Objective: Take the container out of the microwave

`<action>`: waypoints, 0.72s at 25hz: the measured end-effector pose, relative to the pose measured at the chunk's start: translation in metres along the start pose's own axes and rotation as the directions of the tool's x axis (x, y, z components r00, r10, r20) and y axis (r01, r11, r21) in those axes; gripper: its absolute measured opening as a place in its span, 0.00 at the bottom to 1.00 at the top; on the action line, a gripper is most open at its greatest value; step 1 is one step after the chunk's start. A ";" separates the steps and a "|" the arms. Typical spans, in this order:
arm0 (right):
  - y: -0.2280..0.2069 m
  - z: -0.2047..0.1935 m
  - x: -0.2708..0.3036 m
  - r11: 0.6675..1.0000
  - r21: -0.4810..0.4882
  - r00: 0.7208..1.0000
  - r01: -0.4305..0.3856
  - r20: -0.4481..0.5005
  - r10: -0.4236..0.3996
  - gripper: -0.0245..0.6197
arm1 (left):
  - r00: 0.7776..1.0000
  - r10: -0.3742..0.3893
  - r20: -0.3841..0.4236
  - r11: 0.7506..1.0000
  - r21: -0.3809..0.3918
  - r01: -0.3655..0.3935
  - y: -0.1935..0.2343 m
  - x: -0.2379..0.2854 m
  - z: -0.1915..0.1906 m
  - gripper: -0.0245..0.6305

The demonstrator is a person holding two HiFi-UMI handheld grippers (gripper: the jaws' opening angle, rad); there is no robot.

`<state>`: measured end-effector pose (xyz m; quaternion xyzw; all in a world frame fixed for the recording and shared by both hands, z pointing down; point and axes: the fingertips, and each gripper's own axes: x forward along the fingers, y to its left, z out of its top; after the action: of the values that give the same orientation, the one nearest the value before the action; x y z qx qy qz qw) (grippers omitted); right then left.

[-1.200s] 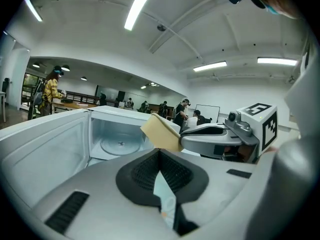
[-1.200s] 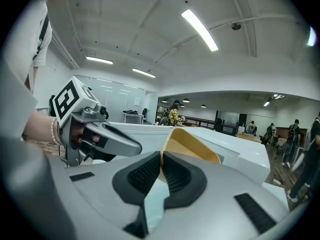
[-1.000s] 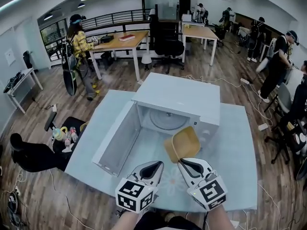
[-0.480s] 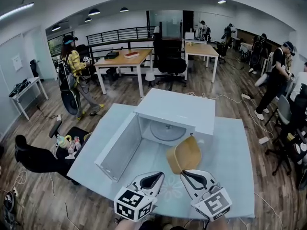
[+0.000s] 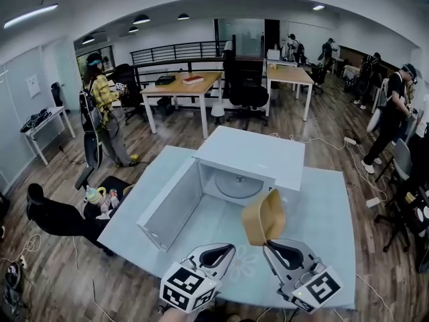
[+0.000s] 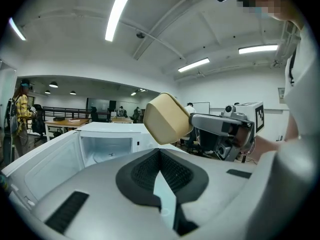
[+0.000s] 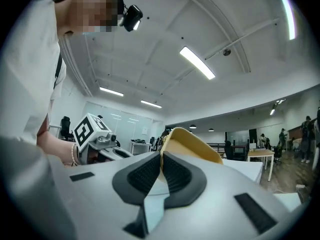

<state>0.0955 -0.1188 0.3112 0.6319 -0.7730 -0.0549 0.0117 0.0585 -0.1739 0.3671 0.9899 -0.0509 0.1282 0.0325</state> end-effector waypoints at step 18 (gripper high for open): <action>0.008 -0.006 -0.024 0.999 0.050 1.000 -0.006 -0.010 0.007 0.08 | 0.999 -0.036 -0.024 0.999 -0.021 0.035 -0.020 0.007 -0.006 0.05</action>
<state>0.0931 -0.0939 0.3194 0.6297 -0.7761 -0.0324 0.0002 0.0658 -0.1542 0.3738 0.9887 -0.0343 0.1389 0.0457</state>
